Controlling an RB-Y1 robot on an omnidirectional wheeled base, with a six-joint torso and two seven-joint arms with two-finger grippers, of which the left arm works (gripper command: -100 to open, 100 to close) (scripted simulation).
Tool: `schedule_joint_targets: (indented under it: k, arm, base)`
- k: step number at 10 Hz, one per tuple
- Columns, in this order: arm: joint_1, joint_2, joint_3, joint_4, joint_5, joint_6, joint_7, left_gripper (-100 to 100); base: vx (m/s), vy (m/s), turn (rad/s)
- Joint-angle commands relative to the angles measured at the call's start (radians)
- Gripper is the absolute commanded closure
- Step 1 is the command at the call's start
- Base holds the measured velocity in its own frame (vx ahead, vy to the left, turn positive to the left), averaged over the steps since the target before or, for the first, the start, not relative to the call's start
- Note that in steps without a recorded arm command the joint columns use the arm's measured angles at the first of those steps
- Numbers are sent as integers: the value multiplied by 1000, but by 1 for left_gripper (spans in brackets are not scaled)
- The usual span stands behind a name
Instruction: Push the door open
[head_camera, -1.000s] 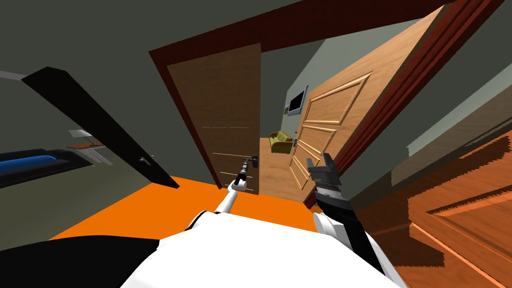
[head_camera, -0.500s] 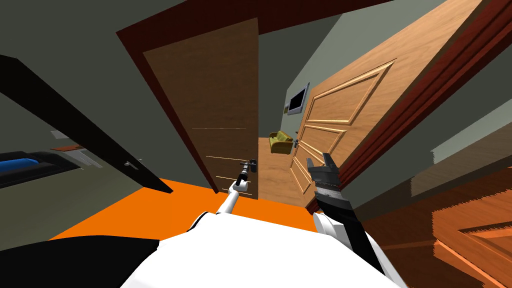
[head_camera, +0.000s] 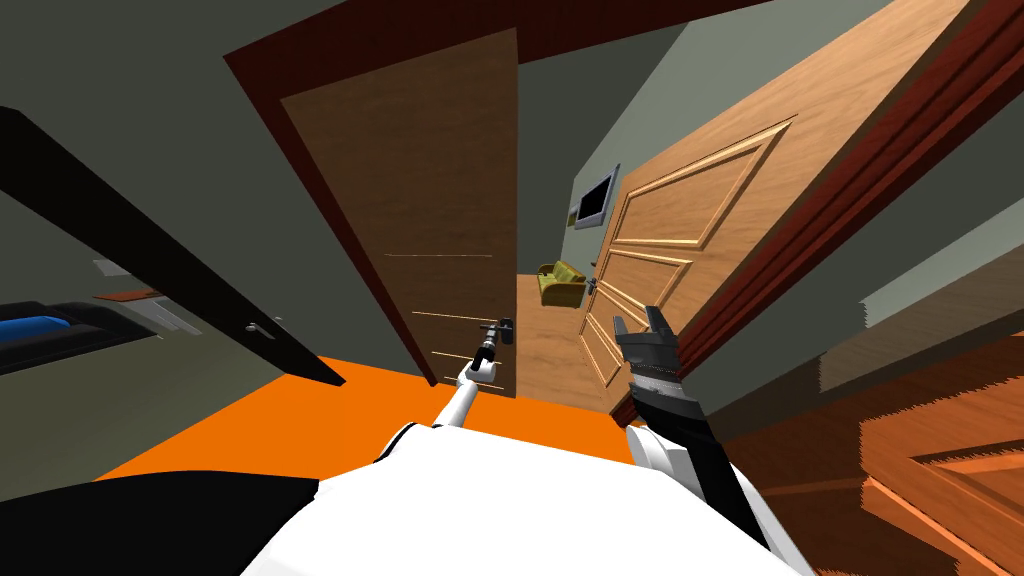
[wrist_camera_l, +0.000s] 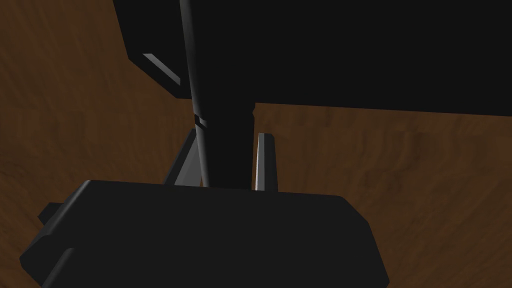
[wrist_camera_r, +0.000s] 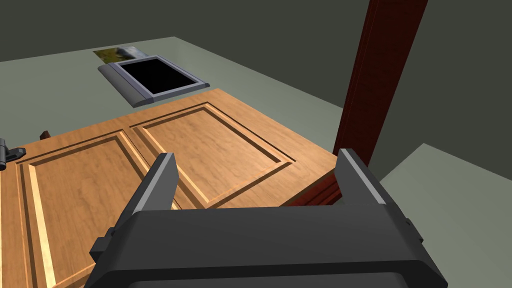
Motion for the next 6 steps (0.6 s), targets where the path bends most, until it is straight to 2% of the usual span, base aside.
schedule_joint_targets:
  k: [1, 2, 6]
  arm:
    - [4, -1, -1, 1, -1, -1, -1, 100]
    - [0, 10, 10, 1, 2, 0, -3, 100]
    - [0, 32, 37, 2, 9, 1, -10, 100]
  base:
    - [0, 0, 0]
    - [107, -28, 15]
    - [160, -62, 39]
